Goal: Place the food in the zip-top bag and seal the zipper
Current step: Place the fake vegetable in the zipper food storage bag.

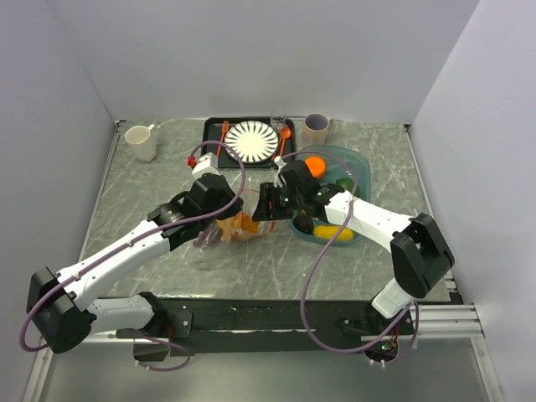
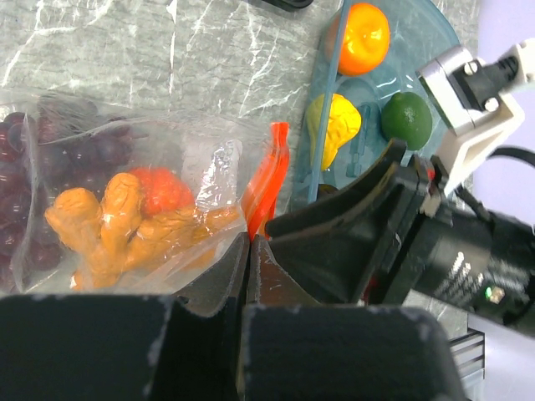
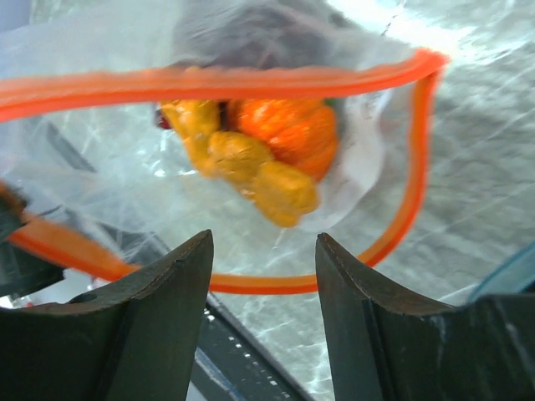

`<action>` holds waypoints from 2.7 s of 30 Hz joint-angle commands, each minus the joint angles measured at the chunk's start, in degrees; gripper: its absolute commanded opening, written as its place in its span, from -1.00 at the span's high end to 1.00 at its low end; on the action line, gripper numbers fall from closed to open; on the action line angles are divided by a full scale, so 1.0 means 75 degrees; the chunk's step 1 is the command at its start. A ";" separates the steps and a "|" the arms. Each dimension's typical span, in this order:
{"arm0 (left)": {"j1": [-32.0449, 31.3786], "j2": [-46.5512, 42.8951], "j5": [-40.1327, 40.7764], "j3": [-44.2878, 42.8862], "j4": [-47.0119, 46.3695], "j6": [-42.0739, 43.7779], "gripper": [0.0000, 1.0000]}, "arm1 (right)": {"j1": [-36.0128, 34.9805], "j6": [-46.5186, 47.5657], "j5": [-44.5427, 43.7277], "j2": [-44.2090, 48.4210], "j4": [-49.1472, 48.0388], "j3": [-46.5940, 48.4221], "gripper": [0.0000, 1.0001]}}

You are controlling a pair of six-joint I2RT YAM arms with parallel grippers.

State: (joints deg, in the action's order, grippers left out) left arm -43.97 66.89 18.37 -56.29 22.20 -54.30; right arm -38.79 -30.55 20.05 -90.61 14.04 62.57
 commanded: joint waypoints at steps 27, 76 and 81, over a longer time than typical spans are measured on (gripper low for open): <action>-0.0021 -0.0060 0.0035 -0.0369 -0.0065 -0.0049 0.99 | 0.0296 0.1190 0.2247 -0.1091 -0.1767 0.0002 0.38; -0.0021 -0.0235 0.0047 -0.0252 -0.0147 -0.0119 0.99 | -0.0735 -0.0533 0.1557 -0.1489 -0.2845 0.0248 0.83; -0.0009 -0.0212 0.0082 -0.0299 -0.0112 -0.0119 0.99 | -0.0805 -0.0556 0.1732 -0.1606 -0.2950 0.0201 0.70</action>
State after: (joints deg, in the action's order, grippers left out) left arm -43.97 66.89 18.35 -56.29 22.24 -54.76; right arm -44.05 -34.15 33.01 -101.75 -5.26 62.37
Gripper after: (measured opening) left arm 0.032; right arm 0.137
